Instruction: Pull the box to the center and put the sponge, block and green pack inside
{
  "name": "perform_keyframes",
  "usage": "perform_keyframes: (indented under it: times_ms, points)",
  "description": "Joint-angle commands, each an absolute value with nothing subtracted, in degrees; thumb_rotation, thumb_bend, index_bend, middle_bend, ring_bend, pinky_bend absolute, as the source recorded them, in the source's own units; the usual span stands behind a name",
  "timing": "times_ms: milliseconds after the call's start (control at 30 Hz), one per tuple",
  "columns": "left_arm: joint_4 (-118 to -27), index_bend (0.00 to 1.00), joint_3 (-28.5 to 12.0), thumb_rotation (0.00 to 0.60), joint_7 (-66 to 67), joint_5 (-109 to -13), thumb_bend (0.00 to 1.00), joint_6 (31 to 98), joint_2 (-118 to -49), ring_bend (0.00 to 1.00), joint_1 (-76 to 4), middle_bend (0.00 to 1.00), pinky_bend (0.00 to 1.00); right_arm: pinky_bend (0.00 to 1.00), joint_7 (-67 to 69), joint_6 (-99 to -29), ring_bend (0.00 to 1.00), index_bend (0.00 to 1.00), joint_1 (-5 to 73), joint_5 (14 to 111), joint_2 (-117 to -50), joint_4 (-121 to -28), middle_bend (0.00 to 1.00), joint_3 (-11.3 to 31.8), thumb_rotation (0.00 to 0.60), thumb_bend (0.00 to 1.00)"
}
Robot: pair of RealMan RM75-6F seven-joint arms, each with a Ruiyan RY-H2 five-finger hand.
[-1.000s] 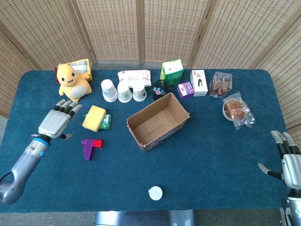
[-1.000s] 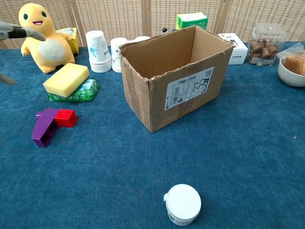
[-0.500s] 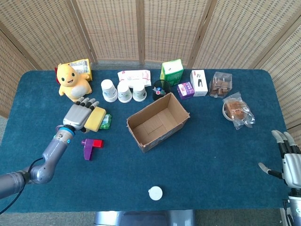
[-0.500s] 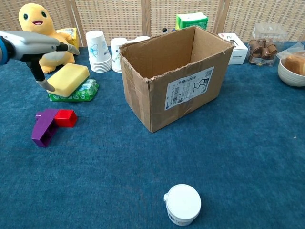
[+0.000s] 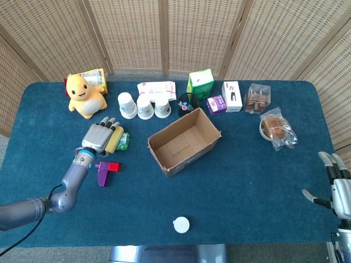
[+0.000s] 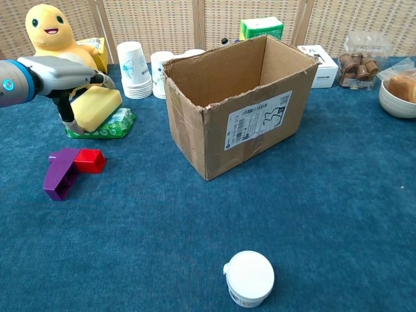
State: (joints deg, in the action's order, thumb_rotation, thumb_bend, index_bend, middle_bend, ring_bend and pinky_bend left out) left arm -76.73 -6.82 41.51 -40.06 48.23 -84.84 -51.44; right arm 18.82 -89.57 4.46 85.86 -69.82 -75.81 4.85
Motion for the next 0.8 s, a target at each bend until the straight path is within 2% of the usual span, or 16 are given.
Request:
perform_keyframes:
  times_ms: [33, 100, 200, 467, 800]
  points:
    - [-76.06, 0.30, -6.20, 0.600, 42.38, -39.71, 0.14, 49.04, -85.45, 0.35, -51.76, 0.41, 0.61, 0.23, 19.04, -89.32, 0.00, 0.07, 4.48, 85.79, -69.91, -75.56, 0.00, 4.97, 0.600, 0.00]
    - [-76.03, 0.34, -5.96, 0.600, 43.09, -38.96, 0.14, 49.41, -85.67, 0.40, -51.96, 0.47, 0.64, 0.23, 19.08, -89.19, 0.00, 0.07, 4.52, 85.87, -70.00, -75.41, 0.00, 5.01, 0.600, 0.00]
    - [-75.91, 0.35, -5.81, 0.600, 43.45, -38.35, 0.15, 50.03, -85.98, 0.43, -52.06, 0.49, 0.64, 0.23, 19.13, -89.17, 0.00, 0.07, 4.51, 86.12, -70.03, -75.40, 0.00, 4.98, 0.600, 0.00]
    - [-79.40, 0.35, -7.02, 0.600, 40.11, -40.71, 0.15, 51.89, -83.49, 0.43, -51.40, 0.50, 0.64, 0.23, 19.43, -89.06, 0.00, 0.07, 4.35, 86.31, -69.93, -75.41, 0.00, 5.03, 0.600, 0.00]
    - [-95.33, 0.35, -9.07, 0.600, 33.99, -51.76, 0.15, 58.39, -71.14, 0.43, -48.57, 0.50, 0.62, 0.23, 19.79, -89.23, 0.00, 0.07, 4.21, 86.35, -70.05, -75.40, 0.00, 5.38, 0.600, 0.00]
